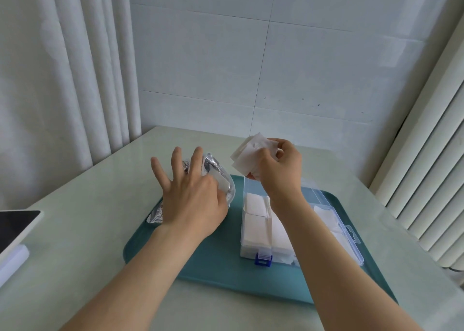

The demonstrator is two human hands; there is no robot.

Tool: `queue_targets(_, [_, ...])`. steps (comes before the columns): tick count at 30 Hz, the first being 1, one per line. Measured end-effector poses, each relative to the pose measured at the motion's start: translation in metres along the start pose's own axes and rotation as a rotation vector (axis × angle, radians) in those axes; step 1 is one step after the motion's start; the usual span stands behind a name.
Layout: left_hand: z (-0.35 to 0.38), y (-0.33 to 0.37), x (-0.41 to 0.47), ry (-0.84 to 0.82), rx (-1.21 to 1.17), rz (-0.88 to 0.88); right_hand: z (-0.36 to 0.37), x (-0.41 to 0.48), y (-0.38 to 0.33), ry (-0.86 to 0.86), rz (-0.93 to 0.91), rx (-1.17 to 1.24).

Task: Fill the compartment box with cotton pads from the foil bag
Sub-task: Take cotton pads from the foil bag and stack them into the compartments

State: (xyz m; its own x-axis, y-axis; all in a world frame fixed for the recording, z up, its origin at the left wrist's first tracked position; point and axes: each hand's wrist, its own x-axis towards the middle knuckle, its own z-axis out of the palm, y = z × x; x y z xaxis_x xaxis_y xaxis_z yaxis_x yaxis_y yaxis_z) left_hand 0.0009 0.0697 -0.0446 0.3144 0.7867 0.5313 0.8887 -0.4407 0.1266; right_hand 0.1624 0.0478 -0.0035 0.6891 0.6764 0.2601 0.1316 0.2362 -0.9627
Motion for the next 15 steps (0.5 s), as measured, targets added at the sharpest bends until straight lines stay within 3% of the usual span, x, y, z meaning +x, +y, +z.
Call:
queue_targets(5, [-0.001,0.003,0.0,-0.032,-0.011,0.024,-0.007,-0.007,-0.004,-0.025,-0.008,-0.026])
queue_targets(11, [0.009,0.011,0.002,0.452,-0.438,0.135,-0.03,-0.02,-0.01,-0.151,0.003,-0.115])
queue_targets(13, [0.009,0.021,0.0,0.491,-0.604,0.155,-0.041,-0.025,-0.012,-0.199,0.018,-0.091])
queue_targets(15, [0.007,0.03,-0.005,0.423,-0.801,0.116,-0.051,-0.028,-0.013,-0.232,0.026,-0.072])
